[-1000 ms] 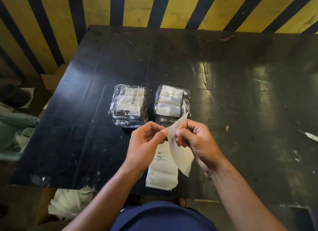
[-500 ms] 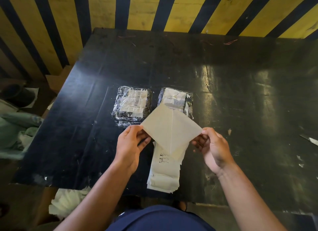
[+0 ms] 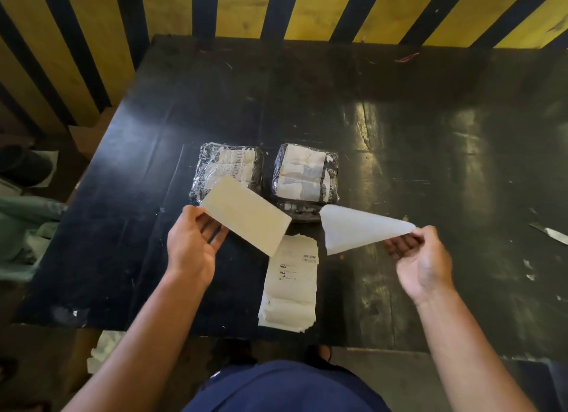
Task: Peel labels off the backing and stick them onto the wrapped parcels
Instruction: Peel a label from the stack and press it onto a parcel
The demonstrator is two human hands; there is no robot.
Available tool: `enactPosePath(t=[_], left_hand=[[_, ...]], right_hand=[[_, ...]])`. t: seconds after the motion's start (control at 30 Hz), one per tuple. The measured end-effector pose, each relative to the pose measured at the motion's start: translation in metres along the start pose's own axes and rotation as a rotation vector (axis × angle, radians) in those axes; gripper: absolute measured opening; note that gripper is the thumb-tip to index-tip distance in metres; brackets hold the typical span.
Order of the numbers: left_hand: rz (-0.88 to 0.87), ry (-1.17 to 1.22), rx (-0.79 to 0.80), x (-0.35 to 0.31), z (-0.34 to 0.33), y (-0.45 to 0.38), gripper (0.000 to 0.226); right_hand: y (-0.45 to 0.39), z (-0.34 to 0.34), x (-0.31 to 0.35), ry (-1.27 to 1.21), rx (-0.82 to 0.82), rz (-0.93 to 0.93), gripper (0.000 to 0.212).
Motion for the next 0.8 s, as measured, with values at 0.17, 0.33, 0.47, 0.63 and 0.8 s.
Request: enactPosePath(t=[0.17,0.33,0.47,0.63,0.8], left_hand=[[0.022,-0.136,0.038,0.009,0.0,0.006,0.013],[0.08,-0.201,0.062,0.031,-0.005,0.014,0.015],[0.126,-0.223,0.081,0.047,-0.012,0.018,0.016],[0.166,-0.245,0.122,0.063,-0.026,0.022,0.015],[0.189,-0.232,0.144,0.071,-0.037,0.024,0.015]], right_hand=[[-0.001,0.017,0.013,0.497,0.031,0.194,0.02],[0.001,0.013,-0.001,1.114,0.07,0.414,0.015],[-0.022,0.025,-0.045,1.451,0.171,0.285,0.018],[-0.046,0.051,-0.089,1.633,0.195,0.171,0.017],[-0.051,0.062,-0.099,1.746,0.18,0.146,0.009]])
Point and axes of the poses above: each hand's wrist, its own y-axis away from the middle knuckle, its own z-axis out of the back of the hand, x = y × z, the point moved 4 cm from there along -y, towards the middle knuckle, and after that the axes turned 13 degrees about x, right-handed, at the moved point
